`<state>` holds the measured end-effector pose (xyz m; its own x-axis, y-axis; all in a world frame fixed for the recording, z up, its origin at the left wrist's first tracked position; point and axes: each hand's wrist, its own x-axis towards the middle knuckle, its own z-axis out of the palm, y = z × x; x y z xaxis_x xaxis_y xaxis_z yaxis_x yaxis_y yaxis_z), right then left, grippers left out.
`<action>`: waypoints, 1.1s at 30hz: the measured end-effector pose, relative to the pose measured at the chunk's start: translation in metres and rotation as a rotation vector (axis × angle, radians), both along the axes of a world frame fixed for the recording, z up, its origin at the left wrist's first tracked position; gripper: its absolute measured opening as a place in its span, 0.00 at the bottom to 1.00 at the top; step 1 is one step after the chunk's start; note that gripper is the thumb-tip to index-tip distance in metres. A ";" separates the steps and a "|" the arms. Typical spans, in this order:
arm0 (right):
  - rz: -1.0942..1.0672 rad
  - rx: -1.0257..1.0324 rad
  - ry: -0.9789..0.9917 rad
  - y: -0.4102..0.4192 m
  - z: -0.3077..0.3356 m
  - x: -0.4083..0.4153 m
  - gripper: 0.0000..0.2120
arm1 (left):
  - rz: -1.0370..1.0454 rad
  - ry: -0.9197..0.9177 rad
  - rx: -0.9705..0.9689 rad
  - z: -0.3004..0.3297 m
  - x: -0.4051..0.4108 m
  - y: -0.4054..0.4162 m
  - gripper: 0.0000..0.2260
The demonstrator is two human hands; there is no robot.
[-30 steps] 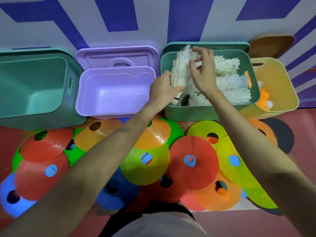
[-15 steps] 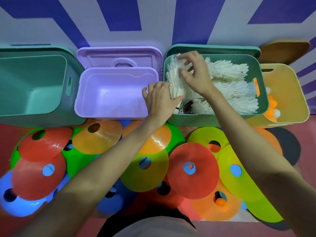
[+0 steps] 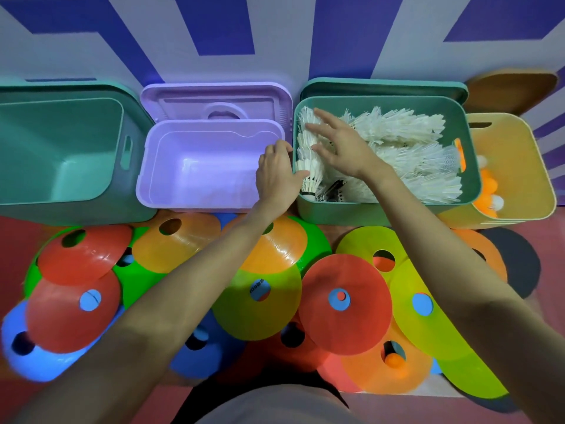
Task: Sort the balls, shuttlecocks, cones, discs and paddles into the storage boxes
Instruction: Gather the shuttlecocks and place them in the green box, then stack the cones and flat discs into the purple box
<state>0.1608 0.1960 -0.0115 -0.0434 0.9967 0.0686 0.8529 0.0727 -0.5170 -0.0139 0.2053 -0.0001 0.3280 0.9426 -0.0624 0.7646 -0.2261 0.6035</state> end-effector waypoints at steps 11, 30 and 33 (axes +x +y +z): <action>-0.085 -0.031 -0.074 0.006 0.003 -0.018 0.22 | 0.007 -0.152 -0.002 -0.004 -0.018 -0.001 0.15; -0.409 0.022 0.102 -0.230 -0.040 -0.111 0.19 | -0.417 0.270 0.094 -0.061 -0.124 -0.086 0.33; -0.700 -0.122 0.040 -0.261 -0.055 -0.117 0.24 | -0.438 0.399 0.112 -0.072 -0.123 -0.090 0.39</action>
